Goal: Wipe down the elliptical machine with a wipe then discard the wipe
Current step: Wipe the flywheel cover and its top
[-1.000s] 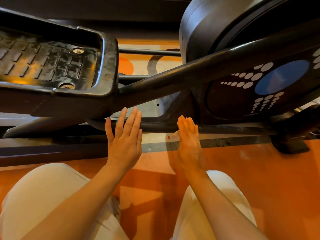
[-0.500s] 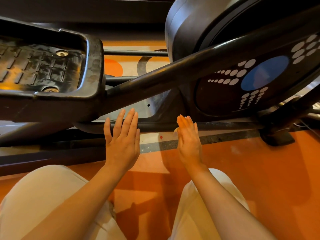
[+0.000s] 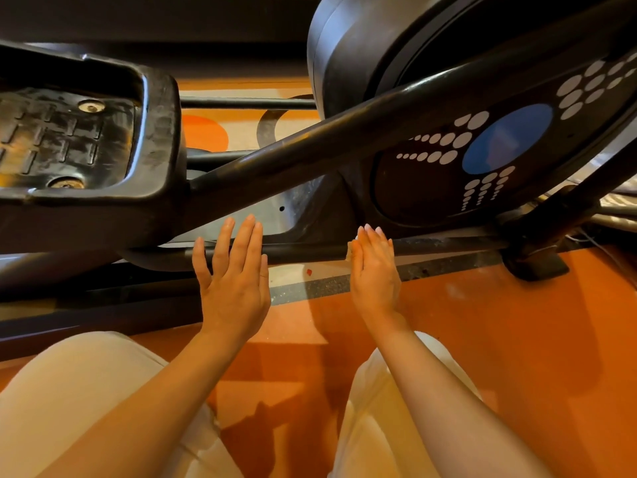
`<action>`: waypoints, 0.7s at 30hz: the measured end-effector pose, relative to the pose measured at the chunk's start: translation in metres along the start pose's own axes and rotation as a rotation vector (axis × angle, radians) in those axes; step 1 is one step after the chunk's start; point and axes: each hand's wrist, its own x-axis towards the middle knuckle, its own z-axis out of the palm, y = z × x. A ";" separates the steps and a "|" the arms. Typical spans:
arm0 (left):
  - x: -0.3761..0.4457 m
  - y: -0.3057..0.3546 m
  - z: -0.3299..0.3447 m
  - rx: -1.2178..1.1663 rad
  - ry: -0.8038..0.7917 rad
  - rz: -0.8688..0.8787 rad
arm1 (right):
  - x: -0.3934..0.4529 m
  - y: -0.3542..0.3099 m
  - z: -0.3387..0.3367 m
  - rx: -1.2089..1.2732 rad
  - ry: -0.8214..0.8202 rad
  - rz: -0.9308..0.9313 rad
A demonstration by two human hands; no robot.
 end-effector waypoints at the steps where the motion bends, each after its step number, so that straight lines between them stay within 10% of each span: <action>1: 0.001 0.002 0.001 0.002 -0.008 -0.005 | -0.002 -0.002 0.001 -0.005 -0.006 -0.004; 9: 0.005 0.015 0.006 0.009 -0.037 -0.026 | 0.020 0.034 -0.024 -0.513 -0.166 -0.007; 21: 0.005 0.016 0.006 0.038 -0.052 -0.024 | 0.041 0.036 -0.025 0.010 -0.113 0.359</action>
